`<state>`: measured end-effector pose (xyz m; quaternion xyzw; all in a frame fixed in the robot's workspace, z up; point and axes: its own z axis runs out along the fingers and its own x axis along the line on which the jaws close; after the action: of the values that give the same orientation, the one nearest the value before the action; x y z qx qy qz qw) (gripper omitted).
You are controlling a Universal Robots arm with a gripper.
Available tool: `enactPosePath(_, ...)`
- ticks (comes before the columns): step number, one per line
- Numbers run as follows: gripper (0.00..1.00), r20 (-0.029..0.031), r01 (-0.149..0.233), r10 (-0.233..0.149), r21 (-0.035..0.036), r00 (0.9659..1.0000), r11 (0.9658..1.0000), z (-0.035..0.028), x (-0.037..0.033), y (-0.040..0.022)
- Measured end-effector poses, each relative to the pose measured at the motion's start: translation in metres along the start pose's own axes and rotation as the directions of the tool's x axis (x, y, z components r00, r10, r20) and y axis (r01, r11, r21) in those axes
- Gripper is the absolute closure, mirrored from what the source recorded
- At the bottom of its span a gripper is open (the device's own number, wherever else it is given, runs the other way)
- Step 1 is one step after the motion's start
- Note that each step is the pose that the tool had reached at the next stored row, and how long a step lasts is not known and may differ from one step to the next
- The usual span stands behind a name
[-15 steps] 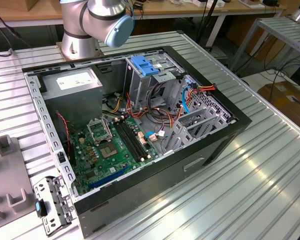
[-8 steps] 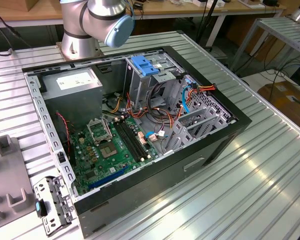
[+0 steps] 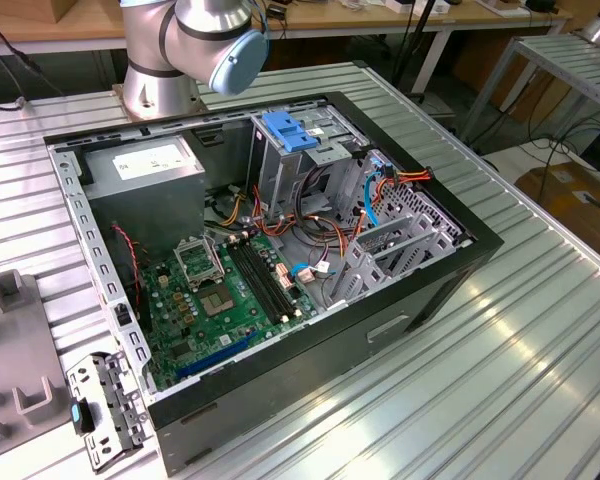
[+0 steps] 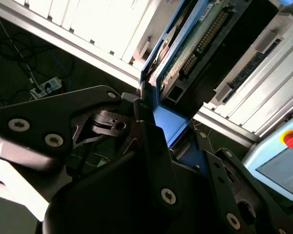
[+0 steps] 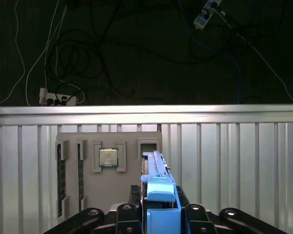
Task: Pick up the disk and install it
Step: 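Pick up the disk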
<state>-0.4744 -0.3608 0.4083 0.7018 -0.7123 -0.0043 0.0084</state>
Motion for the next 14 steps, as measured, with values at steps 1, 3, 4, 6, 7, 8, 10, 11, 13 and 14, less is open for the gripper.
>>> enactPosePath(1,0.63,0.0000,0.000,0.000,0.0000,1.0000,1.0000,-0.0005,0.0000,0.0000)
enactPosePath(3,0.63,0.0001,0.000,0.000,0.0002,1.0000,1.0000,-0.0012,0.0000,0.0000)
enactPosePath(4,0.63,0.0000,0.000,0.000,0.0000,1.0000,1.0000,-0.0015,0.0000,0.0000)
enactPosePath(6,0.63,0.0001,0.000,0.000,0.0001,1.0000,1.0000,-0.0015,0.0000,0.0000)
enactPosePath(7,0.63,0.0000,0.000,0.000,0.0000,1.0000,1.0000,-0.0016,0.0000,0.0000)
enactPosePath(8,0.63,0.0000,0.000,0.000,-0.0001,1.0000,1.0000,-0.0019,0.0000,0.0001)
enactPosePath(10,0.63,0.0000,0.000,0.000,0.0001,1.0000,1.0000,-0.0029,0.0000,0.0001)
enactPosePath(11,0.63,0.0000,0.000,0.000,0.0001,1.0000,1.0000,-0.0033,0.0000,0.0001)
enactPosePath(13,0.63,0.0000,0.000,0.000,0.0001,1.0000,1.0000,-0.0041,0.0000,0.0001)
enactPosePath(14,0.63,0.0001,0.000,0.000,0.0001,1.0000,1.0000,-0.0044,0.0000,0.0001)
